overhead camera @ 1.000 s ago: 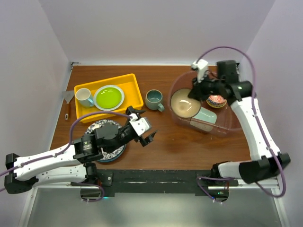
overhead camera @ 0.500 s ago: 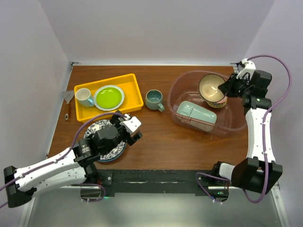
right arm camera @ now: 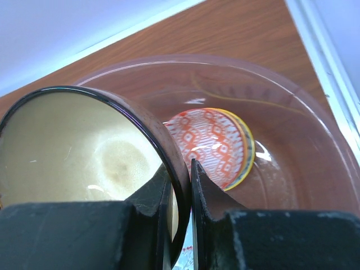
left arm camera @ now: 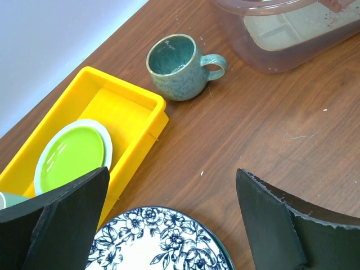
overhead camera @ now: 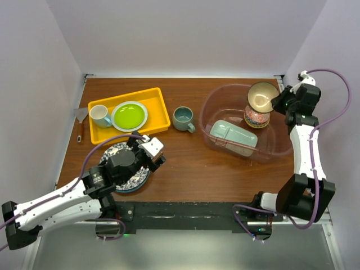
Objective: Place the mixed dishes into the plastic bin
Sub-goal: Place the bowl in the plastic bin, then pick up the plate at the center of the board.
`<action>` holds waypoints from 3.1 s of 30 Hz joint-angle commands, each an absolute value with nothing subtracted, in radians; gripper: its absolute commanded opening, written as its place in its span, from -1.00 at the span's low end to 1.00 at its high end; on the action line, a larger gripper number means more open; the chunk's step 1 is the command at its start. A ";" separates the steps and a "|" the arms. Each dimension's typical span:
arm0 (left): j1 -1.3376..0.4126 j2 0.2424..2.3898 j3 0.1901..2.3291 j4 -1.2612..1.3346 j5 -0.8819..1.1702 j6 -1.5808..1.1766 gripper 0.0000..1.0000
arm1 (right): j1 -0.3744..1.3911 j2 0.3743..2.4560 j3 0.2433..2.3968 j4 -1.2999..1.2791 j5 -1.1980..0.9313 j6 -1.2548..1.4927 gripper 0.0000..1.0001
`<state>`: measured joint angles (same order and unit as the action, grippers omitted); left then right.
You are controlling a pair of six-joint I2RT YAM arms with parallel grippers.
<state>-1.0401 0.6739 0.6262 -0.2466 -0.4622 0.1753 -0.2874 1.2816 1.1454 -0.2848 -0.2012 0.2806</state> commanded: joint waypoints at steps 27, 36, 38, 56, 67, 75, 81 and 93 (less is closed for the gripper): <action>-1.012 0.643 0.617 -0.210 -0.468 0.176 1.00 | -0.290 1.557 1.137 -0.041 -0.031 0.338 -0.45; -1.009 0.641 0.617 -0.210 -0.465 0.176 1.00 | -0.290 1.464 1.117 -0.043 -0.034 0.304 0.16; -1.009 0.643 0.617 -0.210 -0.463 0.175 1.00 | -0.290 1.422 1.112 -0.044 -0.028 0.285 0.23; -0.991 0.655 0.609 -0.201 -0.483 0.166 1.00 | -0.290 0.985 0.953 -0.151 -0.771 -0.058 0.37; -0.969 0.696 0.612 -0.199 -0.497 0.124 1.00 | -0.290 0.996 0.908 -0.178 -0.965 -0.123 0.42; -0.968 0.726 0.655 -0.256 -0.500 -0.035 1.00 | -0.290 1.000 0.933 -0.229 -1.000 -0.164 0.57; -0.969 0.739 0.698 -0.350 -0.537 -0.205 1.00 | -0.290 0.997 0.931 -0.232 -1.012 -0.166 0.58; -0.968 0.719 0.703 -0.468 -0.604 -0.460 1.00 | -0.290 0.993 0.934 -0.241 -1.019 -0.169 0.59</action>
